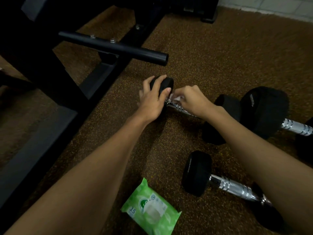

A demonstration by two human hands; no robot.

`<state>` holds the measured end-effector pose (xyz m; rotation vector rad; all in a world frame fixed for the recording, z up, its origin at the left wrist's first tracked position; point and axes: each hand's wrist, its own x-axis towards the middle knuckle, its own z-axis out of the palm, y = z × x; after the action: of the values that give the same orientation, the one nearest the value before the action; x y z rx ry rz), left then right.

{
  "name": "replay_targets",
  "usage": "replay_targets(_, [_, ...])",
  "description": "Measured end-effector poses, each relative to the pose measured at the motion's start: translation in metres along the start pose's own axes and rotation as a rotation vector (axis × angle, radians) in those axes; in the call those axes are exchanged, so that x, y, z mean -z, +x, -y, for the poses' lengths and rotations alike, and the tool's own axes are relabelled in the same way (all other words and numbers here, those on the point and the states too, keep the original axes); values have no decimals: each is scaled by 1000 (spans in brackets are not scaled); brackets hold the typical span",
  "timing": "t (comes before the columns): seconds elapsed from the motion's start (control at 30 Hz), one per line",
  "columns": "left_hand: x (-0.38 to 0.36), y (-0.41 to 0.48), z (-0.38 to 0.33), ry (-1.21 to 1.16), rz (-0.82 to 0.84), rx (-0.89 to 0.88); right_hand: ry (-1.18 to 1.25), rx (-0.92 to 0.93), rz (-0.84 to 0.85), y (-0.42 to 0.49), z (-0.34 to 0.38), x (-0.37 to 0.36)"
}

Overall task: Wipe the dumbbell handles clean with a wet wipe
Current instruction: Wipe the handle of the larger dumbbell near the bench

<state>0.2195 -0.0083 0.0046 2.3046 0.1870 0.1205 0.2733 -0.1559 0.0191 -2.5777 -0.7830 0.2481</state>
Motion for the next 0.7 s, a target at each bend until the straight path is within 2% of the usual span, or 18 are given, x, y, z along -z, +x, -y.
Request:
replay_targets(0.13, [0,-1,-1,-9,-4,7,-44,-3,3,-6,-10,7])
replay_targets(0.3, [-1,-1,0,-10,-3,1,18,-49,-40,11,-2,-5])
replay_targets(0.43, [-1,0,1,-15,-3,0,-25,7,-137,5,3,-13])
replay_targets(0.53, [-1,-1,1,-26,-3,2,-54,87,-105,-10,-5,-8])
replay_targets(0.7, [-1,-1,1,-35,-2,7,-56,-9,-116,-12,-15,-3])
